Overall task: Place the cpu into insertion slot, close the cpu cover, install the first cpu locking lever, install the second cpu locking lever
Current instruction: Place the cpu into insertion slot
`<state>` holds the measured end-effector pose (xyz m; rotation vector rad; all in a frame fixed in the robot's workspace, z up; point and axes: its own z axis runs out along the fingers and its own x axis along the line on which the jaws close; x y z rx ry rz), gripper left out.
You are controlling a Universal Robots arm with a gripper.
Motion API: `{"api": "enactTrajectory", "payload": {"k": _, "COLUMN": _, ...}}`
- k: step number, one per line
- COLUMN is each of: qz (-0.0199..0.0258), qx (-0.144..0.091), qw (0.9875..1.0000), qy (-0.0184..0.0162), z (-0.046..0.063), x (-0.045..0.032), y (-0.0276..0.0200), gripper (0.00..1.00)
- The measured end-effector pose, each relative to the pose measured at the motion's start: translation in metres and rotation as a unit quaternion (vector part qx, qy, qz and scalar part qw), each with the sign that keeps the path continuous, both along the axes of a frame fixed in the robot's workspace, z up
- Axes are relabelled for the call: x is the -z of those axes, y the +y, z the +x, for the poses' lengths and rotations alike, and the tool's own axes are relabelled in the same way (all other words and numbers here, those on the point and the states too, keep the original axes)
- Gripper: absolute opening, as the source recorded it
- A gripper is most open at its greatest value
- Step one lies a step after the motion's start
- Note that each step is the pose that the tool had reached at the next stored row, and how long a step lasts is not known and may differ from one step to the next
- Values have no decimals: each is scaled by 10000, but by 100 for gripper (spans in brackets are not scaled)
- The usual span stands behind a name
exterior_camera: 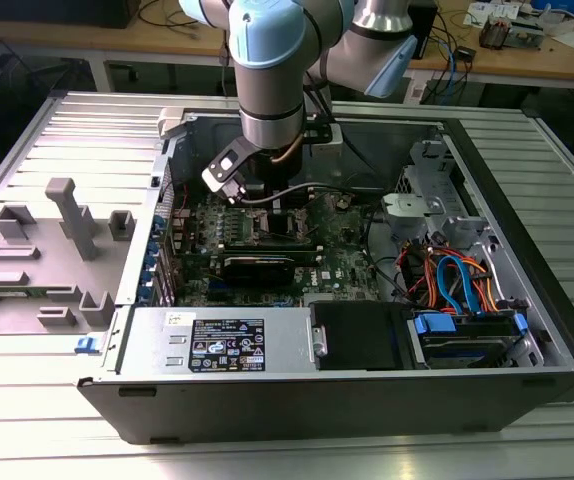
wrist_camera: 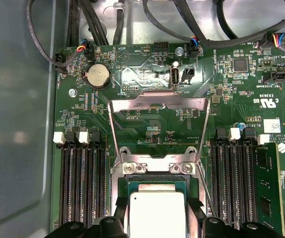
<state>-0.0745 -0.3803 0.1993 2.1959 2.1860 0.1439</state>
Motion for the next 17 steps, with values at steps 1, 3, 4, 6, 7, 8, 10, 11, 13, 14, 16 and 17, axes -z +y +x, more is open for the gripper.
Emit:
{"api": "enactTrajectory", "payload": {"k": 1, "qz": 0, "qx": 0, "qw": 10000, "qy": 0, "z": 0, "x": 0, "y": 0, "gripper": 54}}
{"api": "enactTrajectory", "payload": {"k": 3, "qz": 0, "qx": 0, "qw": 10000, "qy": 0, "z": -1, "x": 1, "y": 0, "gripper": 54}}
{"api": "enactTrajectory", "payload": {"k": 4, "qz": 0, "qx": 0, "qw": 10000, "qy": 0, "z": -1, "x": 1, "y": 0, "gripper": 54}}
{"api": "enactTrajectory", "payload": {"k": 6, "qz": 0, "qx": 0, "qw": 10000, "qy": 0, "z": -2, "x": 2, "y": 0, "gripper": 54}}
{"api": "enactTrajectory", "payload": {"k": 7, "qz": 0, "qx": 0, "qw": 10000, "qy": 0, "z": -2, "x": 2, "y": 0, "gripper": 54}}
{"api": "enactTrajectory", "payload": {"k": 8, "qz": 0, "qx": 0, "qw": 10000, "qy": 0, "z": -2, "x": 3, "y": 0, "gripper": 54}}
{"api": "enactTrajectory", "payload": {"k": 10, "qz": 0, "qx": 0, "qw": 10000, "qy": 0, "z": -3, "x": 3, "y": 0, "gripper": 54}}
{"api": "enactTrajectory", "payload": {"k": 11, "qz": 0, "qx": 0, "qw": 10000, "qy": 0, "z": -3, "x": 3, "y": 0, "gripper": 54}}
{"api": "enactTrajectory", "payload": {"k": 13, "qz": 0, "qx": 0, "qw": 10000, "qy": 0, "z": -3, "x": 4, "y": 0, "gripper": 54}}
{"api": "enactTrajectory", "payload": {"k": 14, "qz": 0, "qx": 0, "qw": 10000, "qy": 0, "z": -4, "x": 5, "y": 0, "gripper": 54}}
{"api": "enactTrajectory", "payload": {"k": 16, "qz": 0, "qx": 0, "qw": 10000, "qy": 0, "z": -5, "x": 6, "y": 0, "gripper": 54}}
{"api": "enactTrajectory", "payload": {"k": 17, "qz": 0, "qx": 0, "qw": 10000, "qy": 0, "z": -5, "x": 6, "y": 0, "gripper": 54}}
